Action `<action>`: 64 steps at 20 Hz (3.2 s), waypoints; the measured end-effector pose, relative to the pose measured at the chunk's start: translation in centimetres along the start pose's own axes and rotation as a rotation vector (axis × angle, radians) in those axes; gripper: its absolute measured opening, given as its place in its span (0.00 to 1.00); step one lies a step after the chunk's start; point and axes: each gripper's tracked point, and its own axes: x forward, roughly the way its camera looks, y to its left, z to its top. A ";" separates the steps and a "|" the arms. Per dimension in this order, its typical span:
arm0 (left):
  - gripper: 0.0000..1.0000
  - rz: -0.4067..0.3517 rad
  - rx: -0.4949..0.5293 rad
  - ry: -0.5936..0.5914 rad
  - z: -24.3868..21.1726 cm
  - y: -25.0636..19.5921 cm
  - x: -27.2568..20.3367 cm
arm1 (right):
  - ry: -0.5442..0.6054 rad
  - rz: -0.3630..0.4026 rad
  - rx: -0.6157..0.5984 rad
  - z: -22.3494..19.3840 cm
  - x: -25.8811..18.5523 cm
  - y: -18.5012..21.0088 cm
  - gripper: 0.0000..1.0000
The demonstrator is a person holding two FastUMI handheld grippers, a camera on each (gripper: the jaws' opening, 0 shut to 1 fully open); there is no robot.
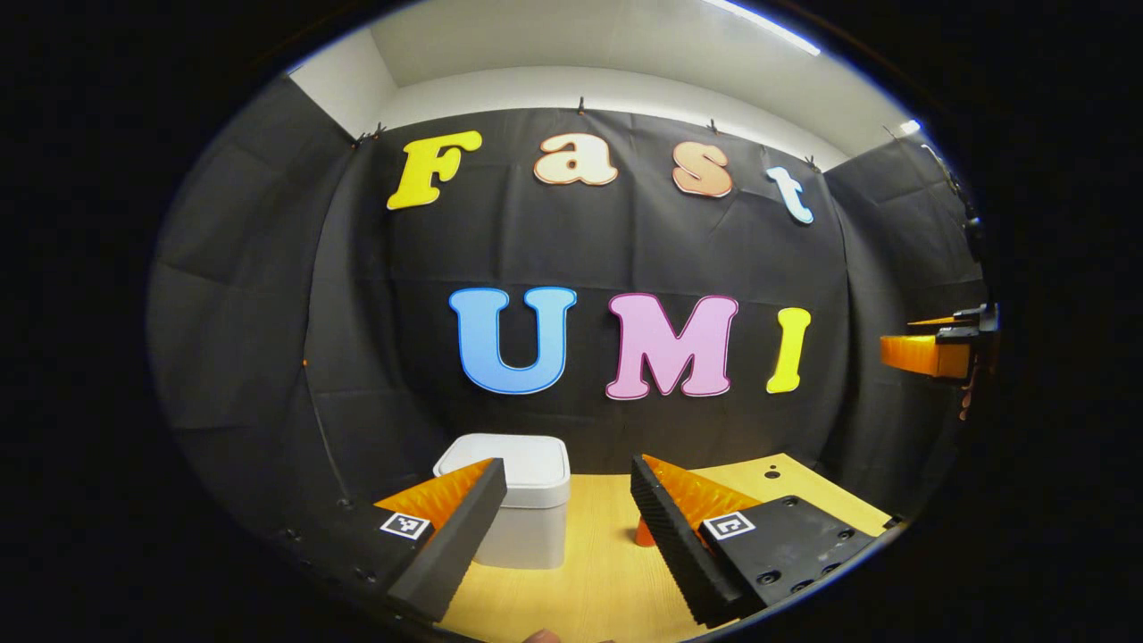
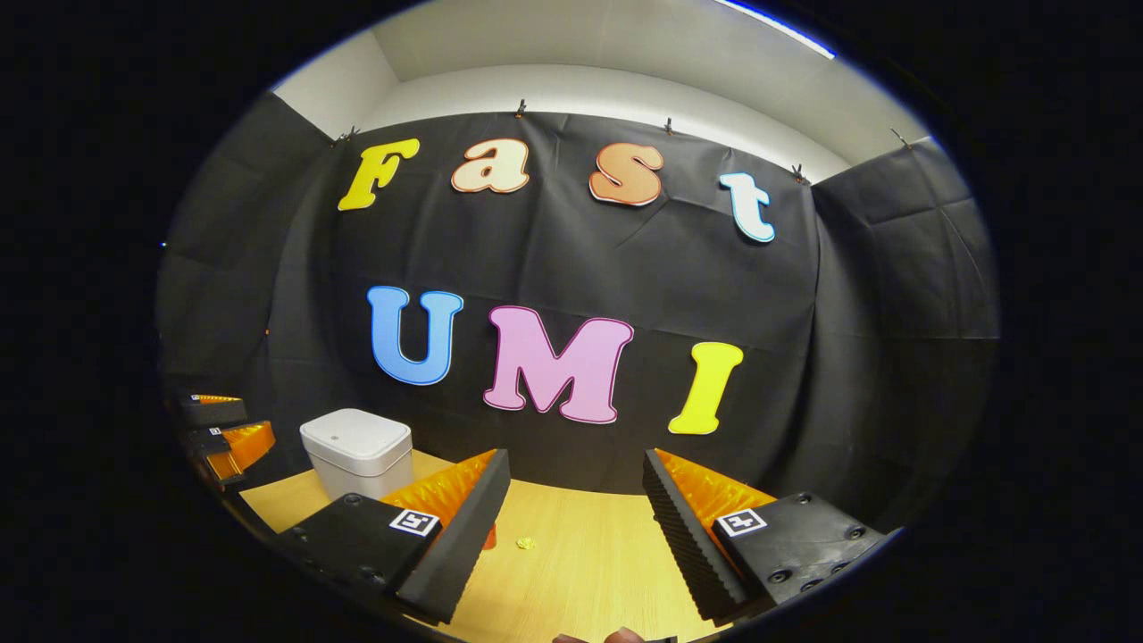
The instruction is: Press the lid of the desktop garbage bin to open it, pick up the crumpled paper on the desktop and throw it into the bin, then pick up the pop can on the desktop and drop it into the bin, and finally close the garbage bin lid.
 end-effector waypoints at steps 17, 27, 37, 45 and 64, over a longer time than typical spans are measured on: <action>0.28 -0.019 -0.011 -0.008 0.8 0.9 0.7 | 0.013 0.002 -0.016 -0.1 0.1 0.3 0.96; 0.06 -0.048 0.036 -0.028 2.0 1.0 0.8 | 0.002 0.019 -0.012 0.6 0.9 1.3 0.96; 0.05 -0.065 0.020 0.066 0.7 3.0 7.1 | 0.006 0.028 -0.033 0.9 1.2 1.8 0.96; 0.06 0.013 0.023 0.290 -4.6 9.6 18.6 | 0.011 0.068 -0.068 0.9 2.7 2.7 0.96; 0.07 0.066 0.024 0.510 -12.4 11.4 25.6 | 0.089 0.091 -0.019 -2.6 9.0 -0.2 0.96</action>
